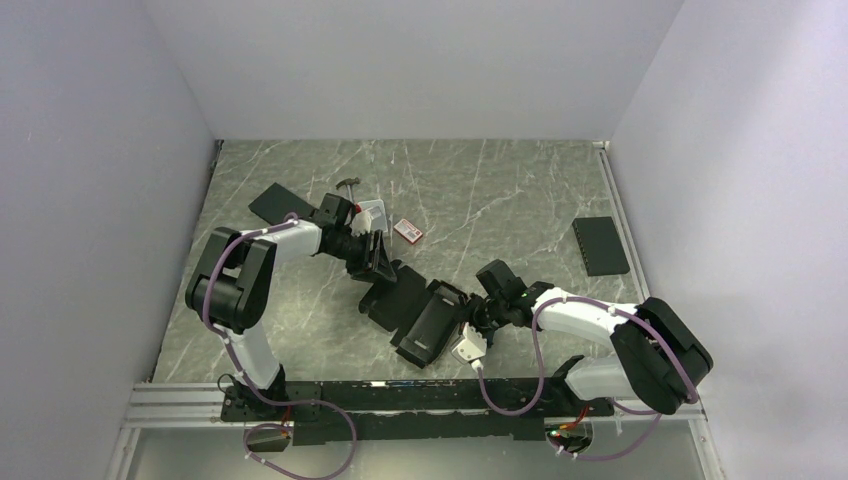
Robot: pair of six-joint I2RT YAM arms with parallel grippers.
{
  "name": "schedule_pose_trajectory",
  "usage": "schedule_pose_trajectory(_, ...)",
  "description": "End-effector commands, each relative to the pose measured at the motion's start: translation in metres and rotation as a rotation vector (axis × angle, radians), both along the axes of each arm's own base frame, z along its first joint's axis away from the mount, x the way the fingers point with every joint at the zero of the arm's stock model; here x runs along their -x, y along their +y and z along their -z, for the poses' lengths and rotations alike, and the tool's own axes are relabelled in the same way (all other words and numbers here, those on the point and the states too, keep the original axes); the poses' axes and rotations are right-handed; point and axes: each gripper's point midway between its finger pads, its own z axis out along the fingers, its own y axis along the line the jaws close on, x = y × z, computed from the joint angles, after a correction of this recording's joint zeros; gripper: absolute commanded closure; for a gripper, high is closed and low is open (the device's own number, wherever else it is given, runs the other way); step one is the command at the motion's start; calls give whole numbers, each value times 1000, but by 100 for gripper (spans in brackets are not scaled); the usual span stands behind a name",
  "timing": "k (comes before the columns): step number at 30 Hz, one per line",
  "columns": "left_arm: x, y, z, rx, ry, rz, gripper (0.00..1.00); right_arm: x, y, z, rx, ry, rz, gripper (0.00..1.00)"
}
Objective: Fold the paper box
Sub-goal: Fold the paper box at the center of the board.
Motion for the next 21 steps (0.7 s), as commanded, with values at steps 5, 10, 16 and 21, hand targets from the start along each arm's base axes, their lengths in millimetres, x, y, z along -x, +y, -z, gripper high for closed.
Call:
schedule_pose_trajectory(5,1,-7,-11,66,7,1,47,5,2,2,-14,23,1,100)
schedule_pose_trajectory(10,0,-17,-25,142,3,5,59,4,2,1,-17,25,8,100)
schedule_pose_trajectory(16,4,-27,-32,144,-9,41,100,3,6,-2,-31,52,25,100)
schedule_pose_trajectory(21,1,-32,-38,60,-69,75,100,2,9,-3,-39,69,43,100)
